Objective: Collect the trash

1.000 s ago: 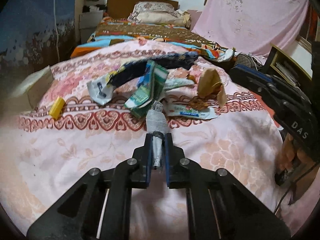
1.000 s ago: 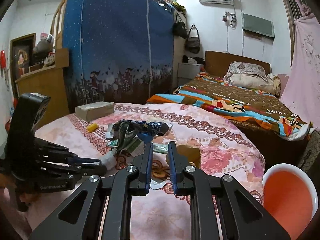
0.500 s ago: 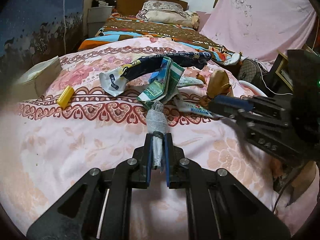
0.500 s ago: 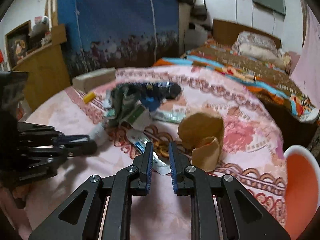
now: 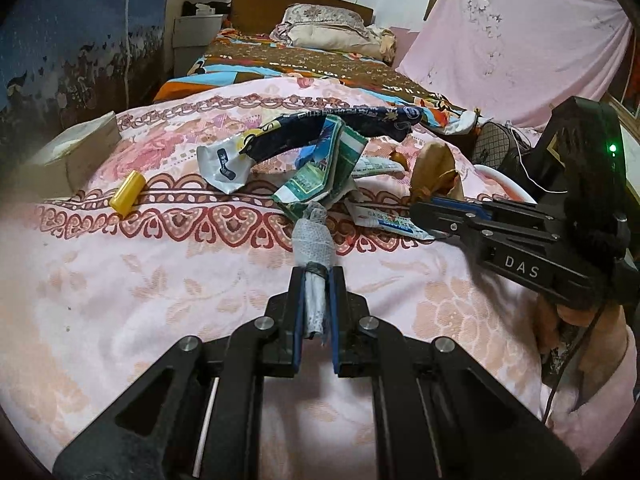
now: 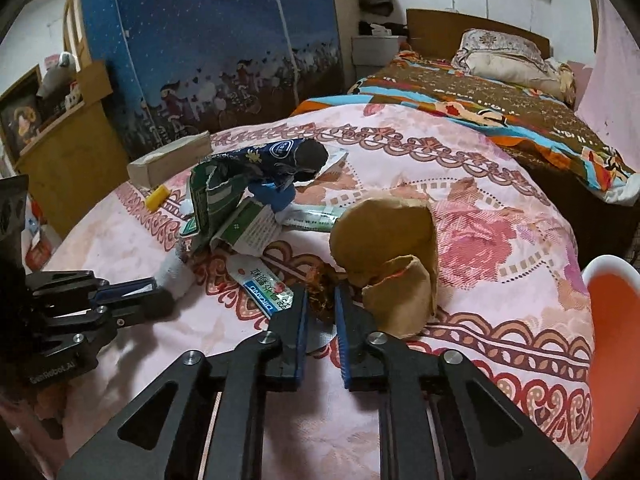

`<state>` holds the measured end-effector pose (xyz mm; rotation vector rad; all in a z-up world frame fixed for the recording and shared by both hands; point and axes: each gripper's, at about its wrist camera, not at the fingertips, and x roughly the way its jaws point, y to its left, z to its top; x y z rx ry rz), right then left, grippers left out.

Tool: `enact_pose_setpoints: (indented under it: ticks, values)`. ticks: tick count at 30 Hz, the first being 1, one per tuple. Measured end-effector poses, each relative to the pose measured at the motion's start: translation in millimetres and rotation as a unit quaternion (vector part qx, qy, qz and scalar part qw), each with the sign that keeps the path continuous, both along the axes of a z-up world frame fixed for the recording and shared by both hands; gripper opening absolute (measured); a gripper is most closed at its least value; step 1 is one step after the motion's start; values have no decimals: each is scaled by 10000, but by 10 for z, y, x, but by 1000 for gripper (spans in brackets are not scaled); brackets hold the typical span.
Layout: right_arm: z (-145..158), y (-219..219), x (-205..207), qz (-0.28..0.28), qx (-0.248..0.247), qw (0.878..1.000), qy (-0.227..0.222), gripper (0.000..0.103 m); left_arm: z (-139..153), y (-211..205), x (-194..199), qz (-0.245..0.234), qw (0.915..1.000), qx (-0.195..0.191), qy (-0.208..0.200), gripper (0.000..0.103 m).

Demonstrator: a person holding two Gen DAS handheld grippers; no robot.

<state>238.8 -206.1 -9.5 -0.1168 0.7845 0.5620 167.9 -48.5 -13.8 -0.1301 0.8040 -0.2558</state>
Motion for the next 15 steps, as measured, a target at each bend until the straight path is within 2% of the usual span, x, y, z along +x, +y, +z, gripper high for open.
enact_pose_setpoints:
  ticks: [8,11,15]
  values:
    - [135,-63,-146,67,330,9982,-486,5,172,-42,-109,74,9983,-85,-564,0]
    - [261,-138,-257,114,675,9939,-863,5,293,-94,-133,40,9958,-126,-905,0]
    - [509,-310,-435,-2,1162,9783,-1713,5,545,-246,-158,-55,9877,-149,-1558,0]
